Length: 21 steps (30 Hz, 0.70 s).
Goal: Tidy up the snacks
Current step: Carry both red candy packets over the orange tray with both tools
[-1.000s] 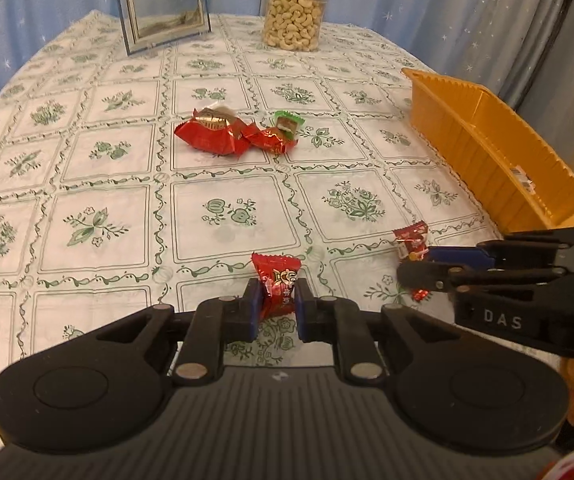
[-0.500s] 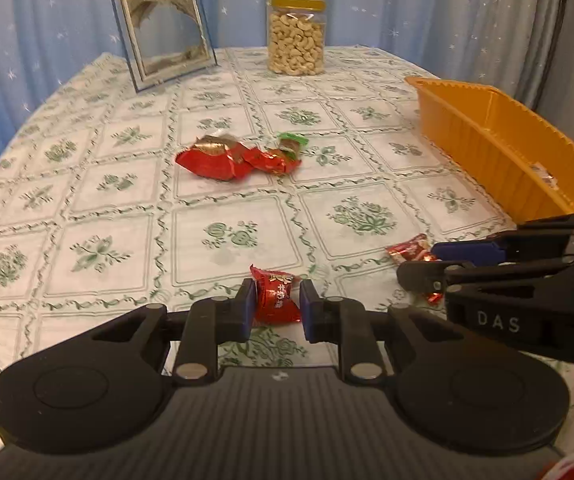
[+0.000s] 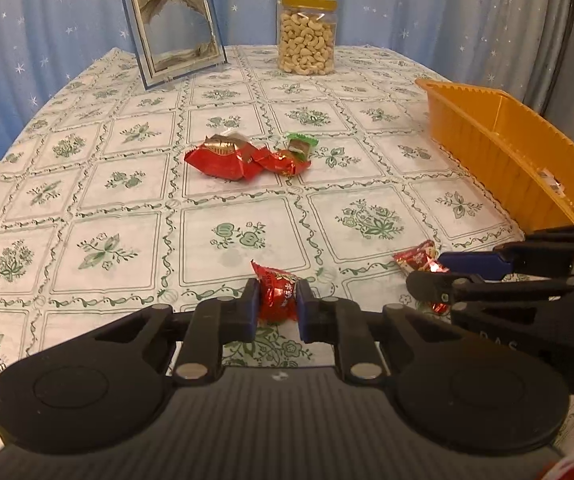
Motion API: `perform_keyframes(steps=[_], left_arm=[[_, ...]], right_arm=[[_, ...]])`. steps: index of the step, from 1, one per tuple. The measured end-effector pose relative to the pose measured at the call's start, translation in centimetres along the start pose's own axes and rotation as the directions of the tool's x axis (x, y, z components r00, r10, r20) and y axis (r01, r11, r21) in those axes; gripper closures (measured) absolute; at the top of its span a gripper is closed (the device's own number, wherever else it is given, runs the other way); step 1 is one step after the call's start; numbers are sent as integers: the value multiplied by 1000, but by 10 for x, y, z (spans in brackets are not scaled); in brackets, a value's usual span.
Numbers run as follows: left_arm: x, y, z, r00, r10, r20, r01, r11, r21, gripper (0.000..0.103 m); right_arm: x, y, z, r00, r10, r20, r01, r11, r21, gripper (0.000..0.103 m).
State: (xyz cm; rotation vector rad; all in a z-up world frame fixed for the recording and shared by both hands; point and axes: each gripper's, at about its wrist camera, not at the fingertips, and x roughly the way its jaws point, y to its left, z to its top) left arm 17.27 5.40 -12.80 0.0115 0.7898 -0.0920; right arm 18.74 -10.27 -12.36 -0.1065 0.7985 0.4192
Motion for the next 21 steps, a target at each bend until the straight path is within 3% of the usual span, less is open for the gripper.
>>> perform_keyframes(steps=[9, 21], left_arm=[[-18, -5, -1, 999, -12, 39, 13, 1000, -26, 87], [-72, -30, -12, 996, -15, 87, 19, 999, -47, 87]], right_arm=[[-28, 2, 1, 998, -9, 67, 7, 1000, 26, 80], [-84, -7, -22, 993, -52, 109, 41, 994, 97, 80]])
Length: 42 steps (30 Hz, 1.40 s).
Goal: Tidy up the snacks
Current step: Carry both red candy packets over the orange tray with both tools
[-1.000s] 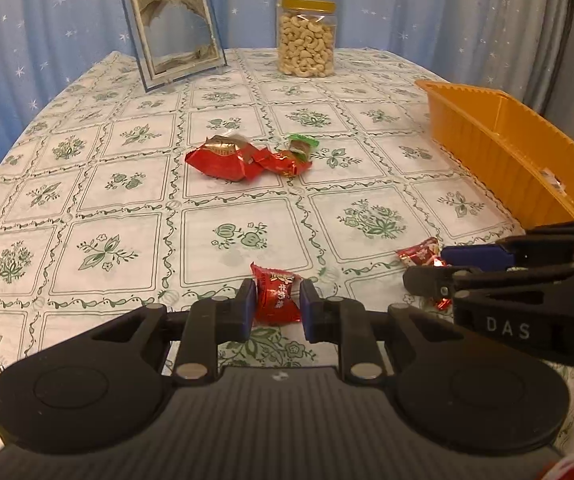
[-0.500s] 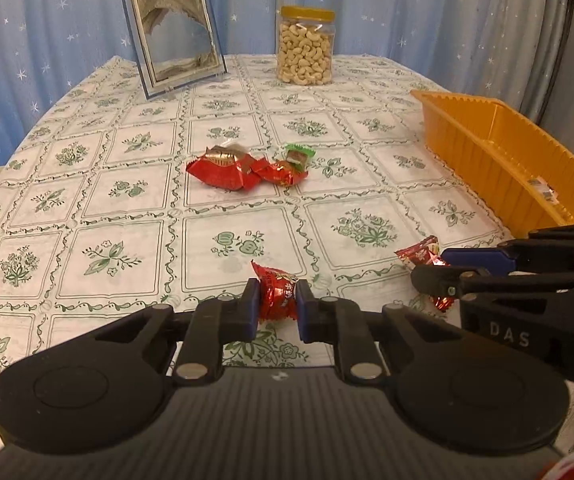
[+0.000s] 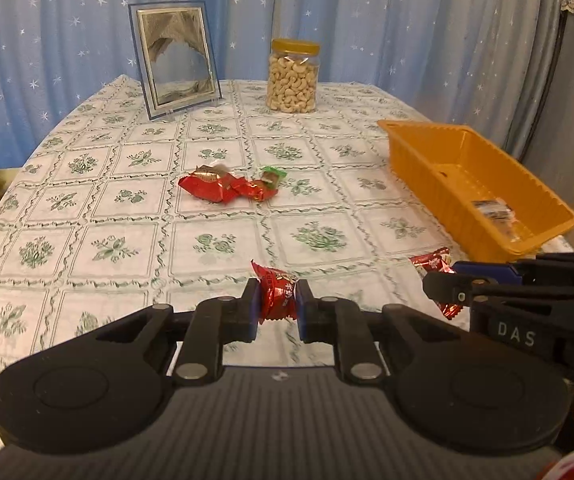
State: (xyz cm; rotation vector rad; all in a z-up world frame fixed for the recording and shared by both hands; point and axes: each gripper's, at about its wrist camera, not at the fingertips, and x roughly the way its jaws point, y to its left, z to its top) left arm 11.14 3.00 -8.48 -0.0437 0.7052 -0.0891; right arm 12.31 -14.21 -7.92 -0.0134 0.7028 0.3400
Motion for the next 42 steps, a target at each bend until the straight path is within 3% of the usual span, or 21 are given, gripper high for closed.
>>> perform_keyframes(steps=[6, 19, 42], left_arm=[[-29, -14, -7, 1000, -7, 15, 8, 999, -47, 87], [-64, -38, -7, 999, -24, 34, 26, 999, -46, 87], [-64, -88, 11, 993, -108, 44, 107, 994, 22, 87]], right_arm=[[-29, -10, -15, 1000, -10, 2, 10, 999, 32, 80], [-77, -19, -18, 999, -17, 47, 14, 997, 70, 80], [-106, -67, -9, 991, -110, 76, 97, 982, 162, 80]])
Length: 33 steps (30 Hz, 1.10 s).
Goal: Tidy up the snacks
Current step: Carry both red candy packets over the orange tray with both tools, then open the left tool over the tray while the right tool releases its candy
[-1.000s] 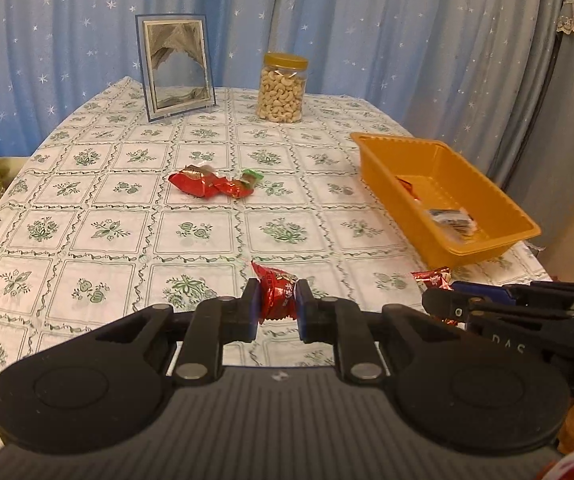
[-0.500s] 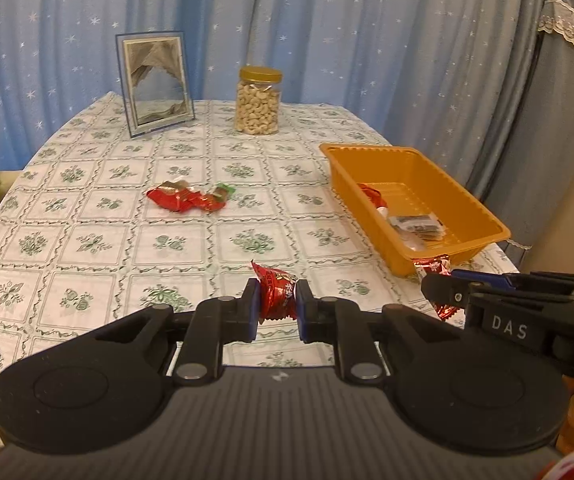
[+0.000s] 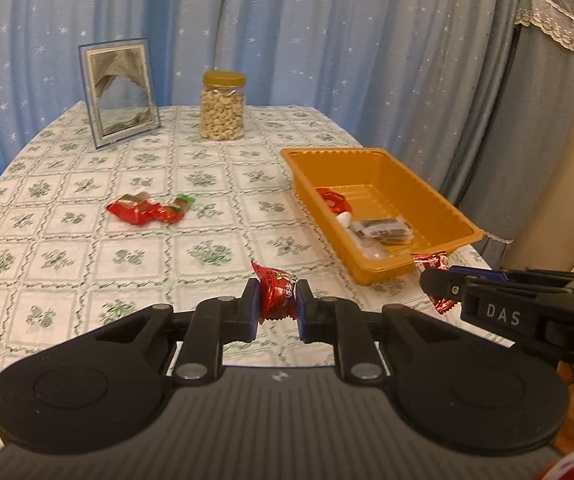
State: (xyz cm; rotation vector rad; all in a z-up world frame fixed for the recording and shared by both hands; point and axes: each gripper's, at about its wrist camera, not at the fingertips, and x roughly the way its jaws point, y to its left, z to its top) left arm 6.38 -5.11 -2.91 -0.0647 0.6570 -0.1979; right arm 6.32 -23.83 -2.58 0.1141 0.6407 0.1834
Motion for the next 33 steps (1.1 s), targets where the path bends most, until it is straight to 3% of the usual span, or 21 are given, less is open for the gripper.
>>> perform_keyframes(steps=[15, 33], left_arm=[[28, -43, 31, 997, -78, 21, 77, 996, 51, 87], [73, -72, 54, 989, -146, 15, 145, 986, 77, 87]], right_arm=[[-3, -50, 22, 996, -71, 53, 67, 996, 64, 80], [20, -87, 57, 993, -86, 79, 80, 994, 79, 80]])
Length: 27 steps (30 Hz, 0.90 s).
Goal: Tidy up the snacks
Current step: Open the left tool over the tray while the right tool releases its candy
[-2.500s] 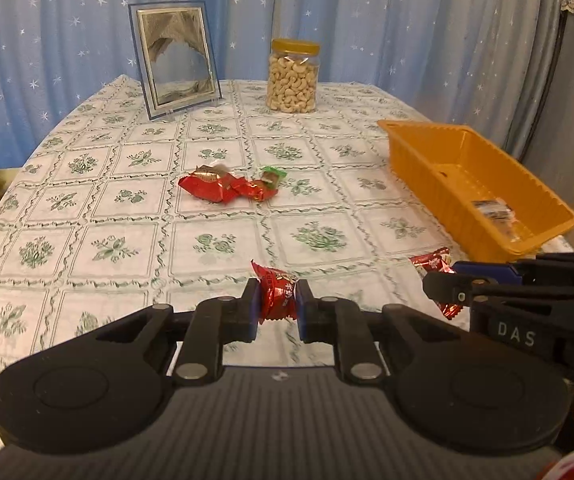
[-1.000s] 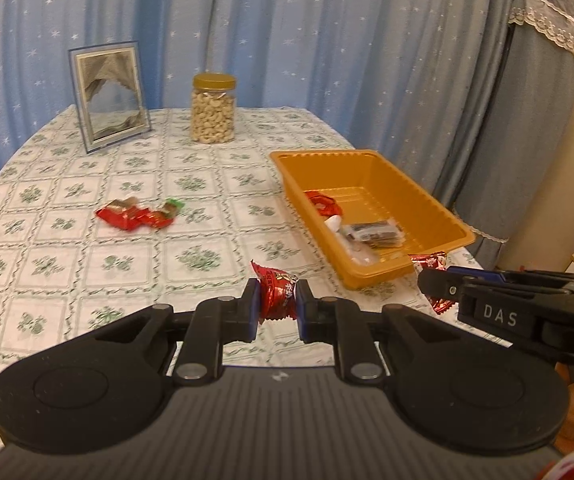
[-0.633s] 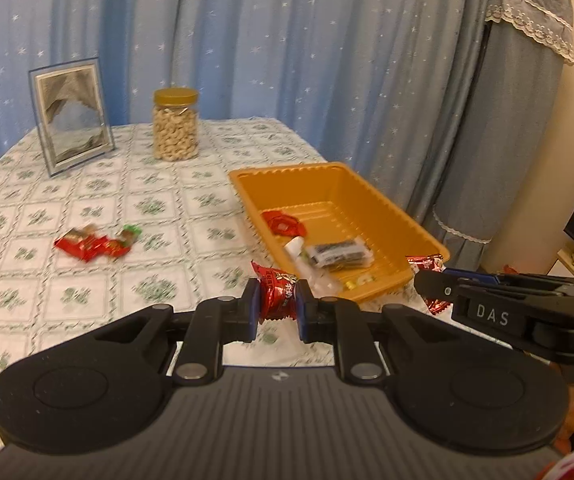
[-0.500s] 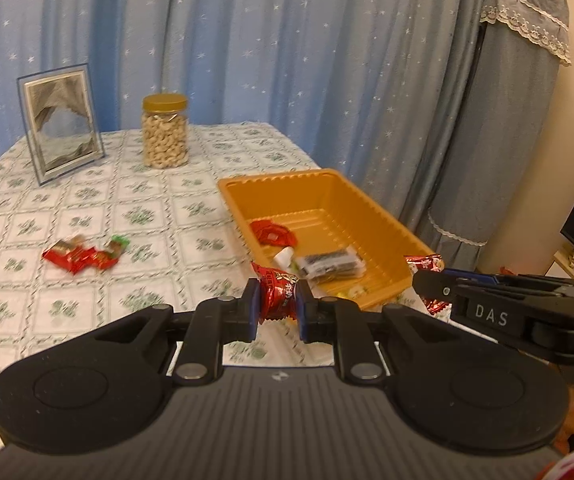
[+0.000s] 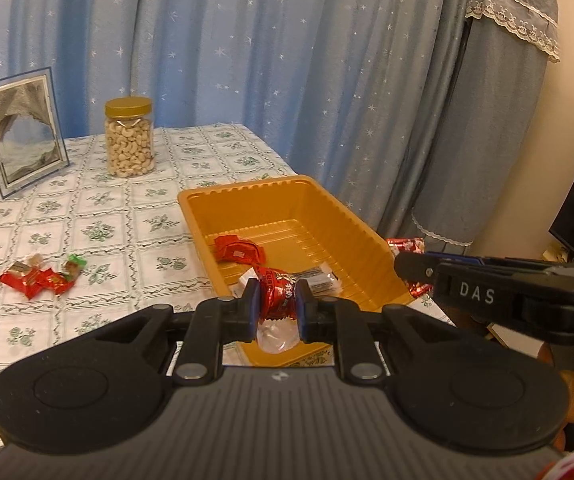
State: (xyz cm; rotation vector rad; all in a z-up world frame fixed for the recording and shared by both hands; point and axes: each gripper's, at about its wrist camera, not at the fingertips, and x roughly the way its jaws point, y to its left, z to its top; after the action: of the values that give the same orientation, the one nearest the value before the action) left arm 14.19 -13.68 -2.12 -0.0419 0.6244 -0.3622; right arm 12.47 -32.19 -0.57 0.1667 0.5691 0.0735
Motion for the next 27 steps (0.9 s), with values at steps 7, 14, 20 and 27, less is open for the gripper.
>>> perform_keyframes(steps=[7, 14, 20, 27], left_arm=[[23, 4, 5, 1000, -13, -13, 13, 1000, 0, 87], [48, 5, 5, 999, -19, -31, 19, 1000, 4, 87], [68, 5, 0, 999, -23, -37, 24, 1000, 11, 86], [71, 14, -11, 999, -2, -43, 2, 1000, -1, 77]], right_arm=[[23, -13, 10, 1000, -12, -11, 12, 1000, 5, 80], [44, -22, 12, 999, -14, -32, 15, 1000, 22, 80], [55, -27, 14, 999, -5, -47, 7, 999, 47, 80], [57, -29, 14, 999, 1, -52, 2, 998, 56, 80]])
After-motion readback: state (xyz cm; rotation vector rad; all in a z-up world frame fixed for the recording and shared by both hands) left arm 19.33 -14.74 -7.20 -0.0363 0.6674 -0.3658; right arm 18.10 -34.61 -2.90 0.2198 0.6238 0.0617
